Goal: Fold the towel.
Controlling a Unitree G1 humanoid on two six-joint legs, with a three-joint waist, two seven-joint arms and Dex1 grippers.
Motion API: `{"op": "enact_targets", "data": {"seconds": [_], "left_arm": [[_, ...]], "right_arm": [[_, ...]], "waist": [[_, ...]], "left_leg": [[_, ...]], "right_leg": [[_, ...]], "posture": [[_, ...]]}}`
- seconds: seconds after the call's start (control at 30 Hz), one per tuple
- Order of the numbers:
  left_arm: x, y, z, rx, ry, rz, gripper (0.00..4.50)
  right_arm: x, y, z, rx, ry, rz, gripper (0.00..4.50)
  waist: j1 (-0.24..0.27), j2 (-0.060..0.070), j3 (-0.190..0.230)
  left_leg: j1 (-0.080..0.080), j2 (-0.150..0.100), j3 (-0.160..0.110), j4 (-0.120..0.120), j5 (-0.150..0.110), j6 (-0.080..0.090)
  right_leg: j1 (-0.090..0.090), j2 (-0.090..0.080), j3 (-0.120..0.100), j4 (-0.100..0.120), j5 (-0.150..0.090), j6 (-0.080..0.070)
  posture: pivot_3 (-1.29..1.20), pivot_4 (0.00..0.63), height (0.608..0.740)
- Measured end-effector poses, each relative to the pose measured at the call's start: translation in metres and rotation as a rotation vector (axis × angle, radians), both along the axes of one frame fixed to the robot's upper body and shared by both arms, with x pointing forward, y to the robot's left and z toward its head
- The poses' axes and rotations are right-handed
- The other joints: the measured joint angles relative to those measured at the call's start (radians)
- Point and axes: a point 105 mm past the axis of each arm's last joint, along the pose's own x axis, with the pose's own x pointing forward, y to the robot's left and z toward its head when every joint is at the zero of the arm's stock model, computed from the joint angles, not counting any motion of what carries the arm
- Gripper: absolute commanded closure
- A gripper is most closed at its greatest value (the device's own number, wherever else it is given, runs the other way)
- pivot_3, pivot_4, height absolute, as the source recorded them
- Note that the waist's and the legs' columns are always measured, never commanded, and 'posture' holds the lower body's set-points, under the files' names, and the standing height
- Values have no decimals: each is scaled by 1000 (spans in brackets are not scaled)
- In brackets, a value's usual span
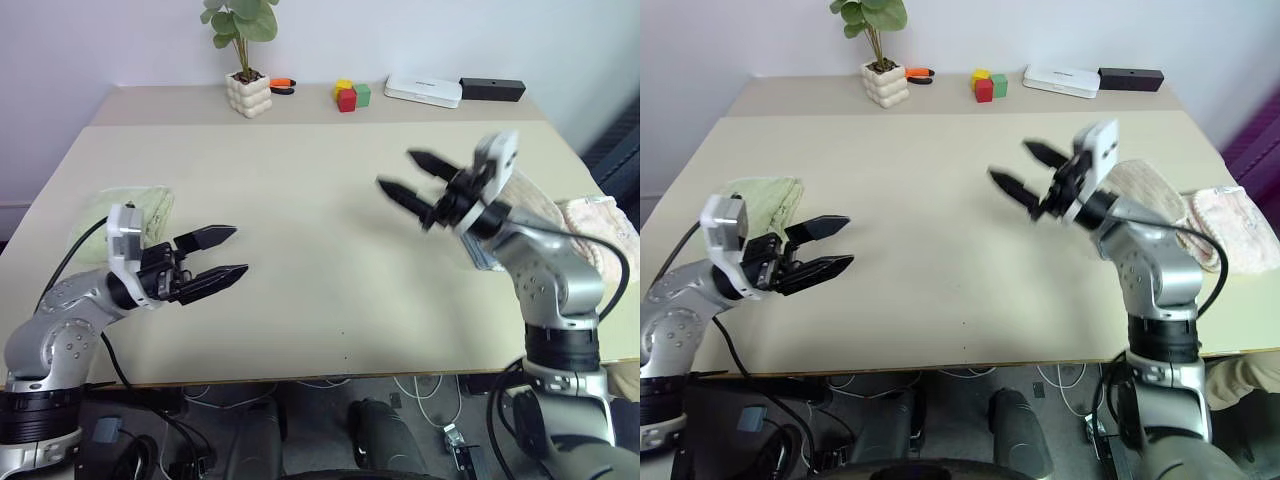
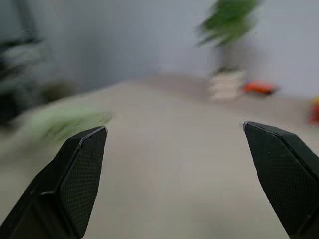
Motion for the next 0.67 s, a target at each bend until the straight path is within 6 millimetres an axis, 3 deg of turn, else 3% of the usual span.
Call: {"op": "enact_targets", "data": {"seconds": [0.13, 0.3, 0.43, 0.67], "left_arm": [[-3, 15, -14, 29, 19, 92, 0], [-13, 32, -8, 43, -14, 219, 0], [-24, 31, -8, 42, 6, 226, 0], [-22, 29, -2, 34, -12, 254, 0]], "right_arm": [[-30, 24, -34, -80, 75, 214, 35], [-33, 30, -28, -98, 11, 254, 35], [-33, 31, -28, -96, 12, 248, 35], [-38, 33, -29, -92, 25, 252, 35]], "waist": [[-3, 0, 0], [2, 0, 0], [4, 0, 0], [1, 0, 0]], "left_leg": [[0, 0, 0, 0, 0, 0], [0, 0, 0, 1, 0, 0], [0, 0, 0, 1, 0, 0], [0, 0, 0, 1, 0, 0]], "right_leg": [[0, 0, 0, 1, 0, 0], [0, 0, 0, 1, -1, -1], [0, 0, 0, 1, -1, -1], [0, 0, 0, 1, -1, -2]], "posture": [[0, 150, 740], [0, 150, 740], [0, 150, 740], [0, 150, 740]]}}
